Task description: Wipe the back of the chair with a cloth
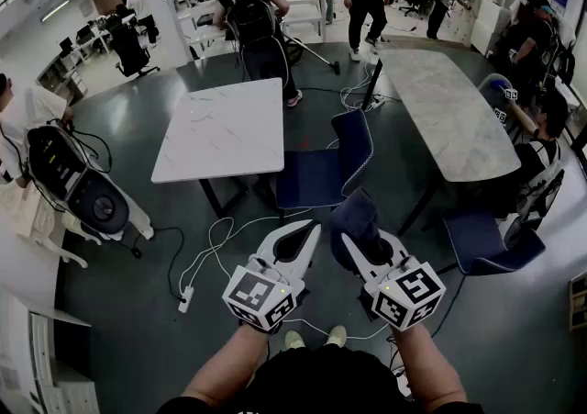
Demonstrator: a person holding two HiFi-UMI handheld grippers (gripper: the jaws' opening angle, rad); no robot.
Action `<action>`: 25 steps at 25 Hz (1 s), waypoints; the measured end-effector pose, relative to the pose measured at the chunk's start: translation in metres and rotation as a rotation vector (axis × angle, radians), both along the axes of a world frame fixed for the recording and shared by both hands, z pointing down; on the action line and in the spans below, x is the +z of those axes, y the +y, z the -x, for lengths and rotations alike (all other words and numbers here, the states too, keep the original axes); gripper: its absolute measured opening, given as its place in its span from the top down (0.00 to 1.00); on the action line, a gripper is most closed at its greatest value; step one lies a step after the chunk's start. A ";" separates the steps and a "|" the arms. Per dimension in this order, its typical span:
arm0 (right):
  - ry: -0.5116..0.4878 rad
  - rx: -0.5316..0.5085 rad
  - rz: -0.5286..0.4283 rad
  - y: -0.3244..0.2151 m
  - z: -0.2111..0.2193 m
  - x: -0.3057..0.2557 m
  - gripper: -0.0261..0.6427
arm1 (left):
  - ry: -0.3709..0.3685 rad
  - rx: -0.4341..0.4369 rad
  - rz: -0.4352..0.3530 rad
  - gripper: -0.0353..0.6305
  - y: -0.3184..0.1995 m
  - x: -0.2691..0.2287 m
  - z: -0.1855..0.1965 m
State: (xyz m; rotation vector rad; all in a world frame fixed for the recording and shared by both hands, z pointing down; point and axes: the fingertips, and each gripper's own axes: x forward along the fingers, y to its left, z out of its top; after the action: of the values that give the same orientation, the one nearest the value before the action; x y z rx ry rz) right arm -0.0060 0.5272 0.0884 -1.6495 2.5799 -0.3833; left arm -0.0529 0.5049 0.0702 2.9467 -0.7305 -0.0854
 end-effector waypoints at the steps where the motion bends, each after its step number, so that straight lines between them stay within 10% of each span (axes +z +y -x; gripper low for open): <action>1: 0.001 0.000 -0.001 -0.004 -0.003 0.004 0.84 | -0.001 0.001 -0.001 0.94 -0.004 0.005 -0.003; 16: -0.068 -0.020 0.008 0.015 -0.038 0.001 0.83 | 0.005 -0.011 0.036 0.94 0.011 0.007 -0.024; 25: -0.148 0.117 -0.046 0.021 -0.135 -0.016 0.83 | 0.006 -0.104 0.010 0.94 -0.007 -0.009 -0.027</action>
State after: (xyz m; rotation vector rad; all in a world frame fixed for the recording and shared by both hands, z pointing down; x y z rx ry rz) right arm 0.1285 0.5481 0.0728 -1.6783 2.3566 -0.4189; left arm -0.0260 0.4979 0.0615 2.8964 -0.8802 -0.0981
